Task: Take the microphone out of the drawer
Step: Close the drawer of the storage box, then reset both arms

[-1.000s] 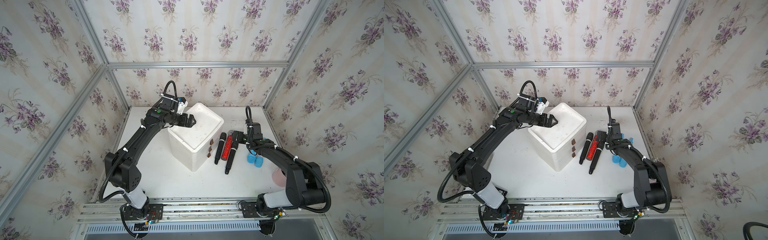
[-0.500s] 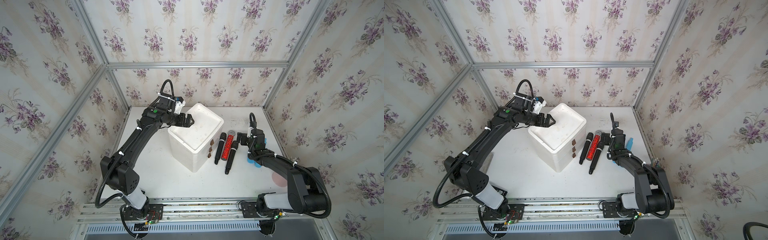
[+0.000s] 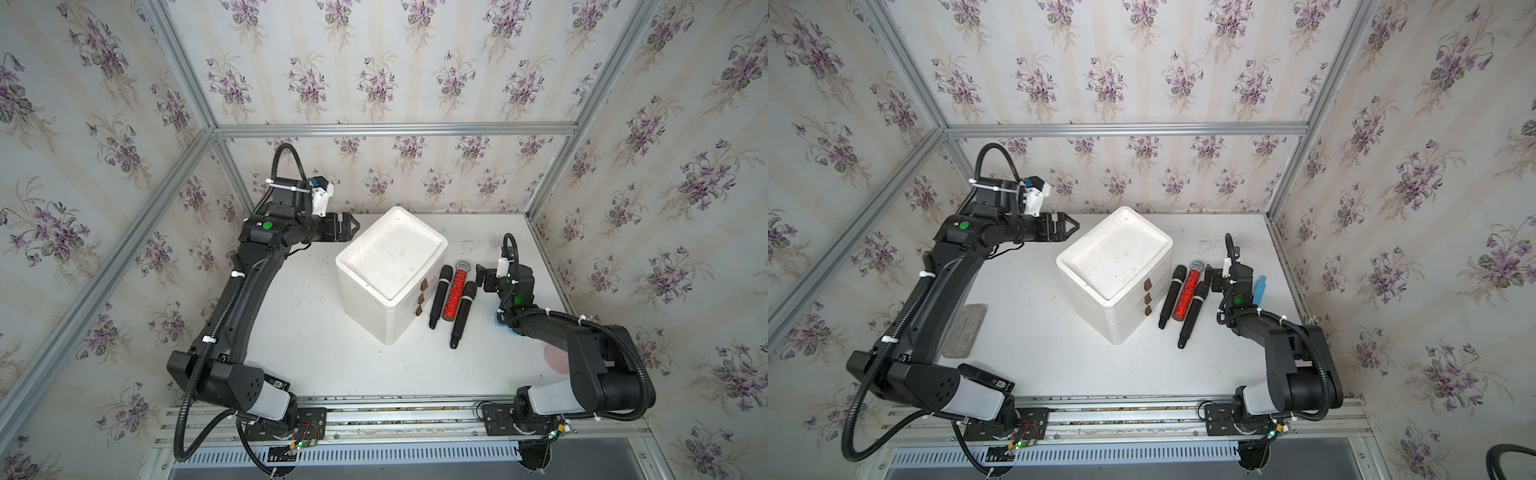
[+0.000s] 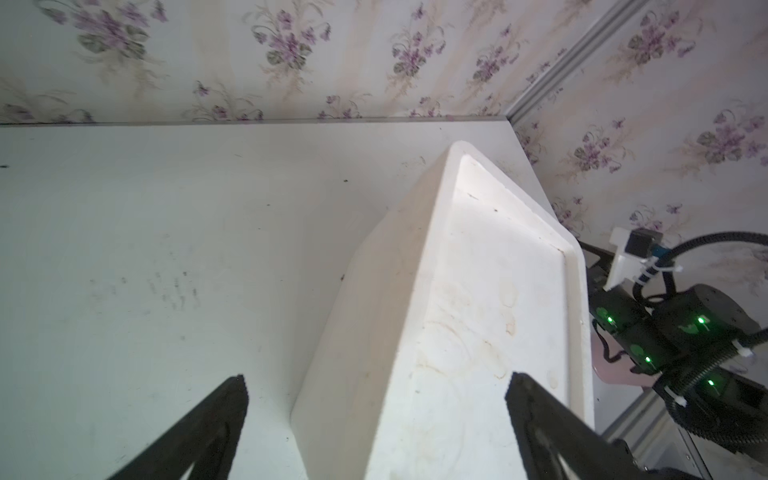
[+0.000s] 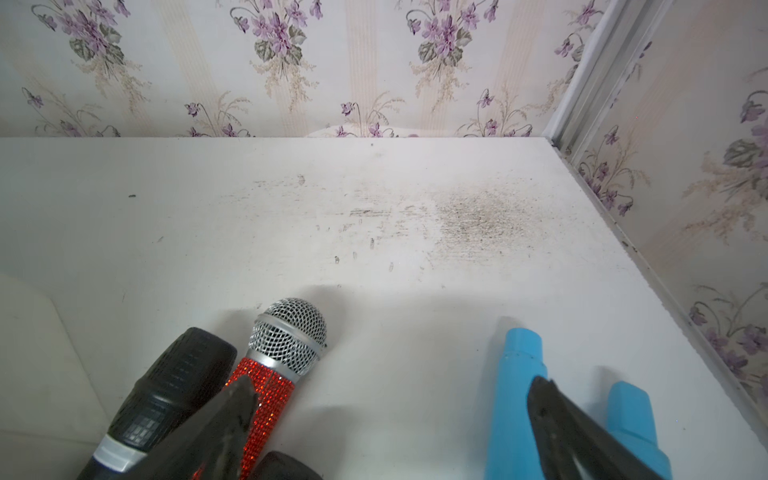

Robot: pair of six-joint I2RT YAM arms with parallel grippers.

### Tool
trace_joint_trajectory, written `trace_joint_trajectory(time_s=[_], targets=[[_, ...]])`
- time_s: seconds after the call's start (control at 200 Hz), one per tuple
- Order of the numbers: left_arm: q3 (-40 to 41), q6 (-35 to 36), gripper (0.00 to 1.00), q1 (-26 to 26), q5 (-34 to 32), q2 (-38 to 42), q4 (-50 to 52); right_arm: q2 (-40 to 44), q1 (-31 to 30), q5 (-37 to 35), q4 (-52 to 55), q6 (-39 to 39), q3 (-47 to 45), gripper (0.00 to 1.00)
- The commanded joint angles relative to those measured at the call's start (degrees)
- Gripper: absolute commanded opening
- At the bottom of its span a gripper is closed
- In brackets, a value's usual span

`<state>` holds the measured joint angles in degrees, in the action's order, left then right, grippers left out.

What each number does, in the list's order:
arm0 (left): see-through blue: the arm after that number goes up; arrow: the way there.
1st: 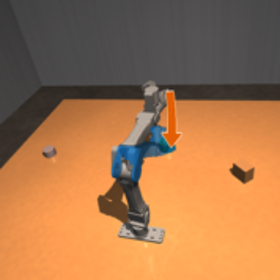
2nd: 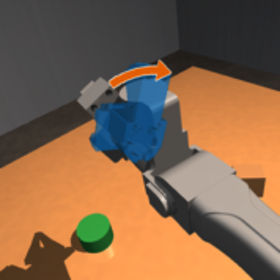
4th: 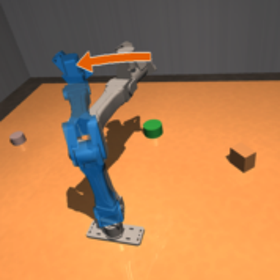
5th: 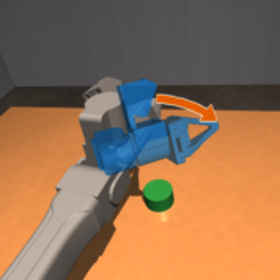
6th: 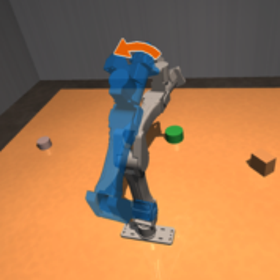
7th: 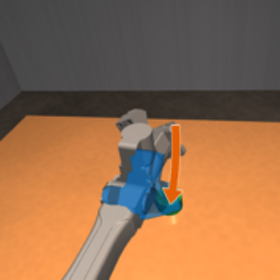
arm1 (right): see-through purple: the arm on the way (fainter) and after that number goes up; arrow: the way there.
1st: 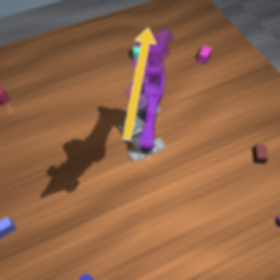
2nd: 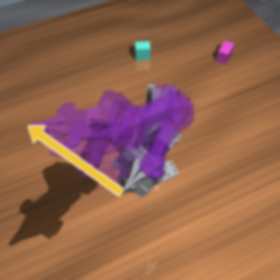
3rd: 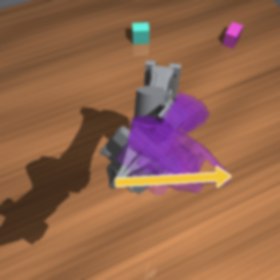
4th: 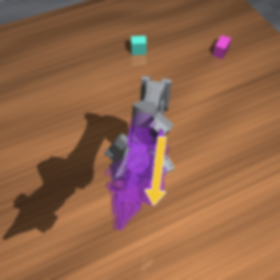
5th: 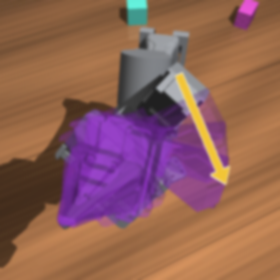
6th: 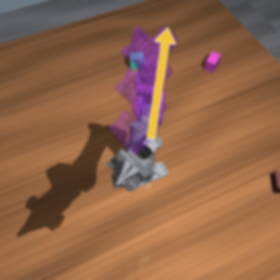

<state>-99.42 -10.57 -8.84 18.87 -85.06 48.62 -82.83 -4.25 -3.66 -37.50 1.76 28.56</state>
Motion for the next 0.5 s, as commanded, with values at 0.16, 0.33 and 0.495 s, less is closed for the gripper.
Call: trace_joint_trajectory(time_s=[0.16,0.33,0.495], targets=[[3.9,-3.2,0.99,11.4,-10.8,5.4,-0.2,-2.6,0.4,3.3,-5.2,0.4,-0.6,1.0],[9.3,-5.7,0.99,14.4,-23.3,7.5,-2.6,-3.5,0.4,4.7,-8.7,1.4,-2.2,1.0],[21.8,-1.4,0.99,14.7,-27.0,11.4,-14.6,-4.5,0.4,5.1,-10.2,1.5,-2.2,1.0]])
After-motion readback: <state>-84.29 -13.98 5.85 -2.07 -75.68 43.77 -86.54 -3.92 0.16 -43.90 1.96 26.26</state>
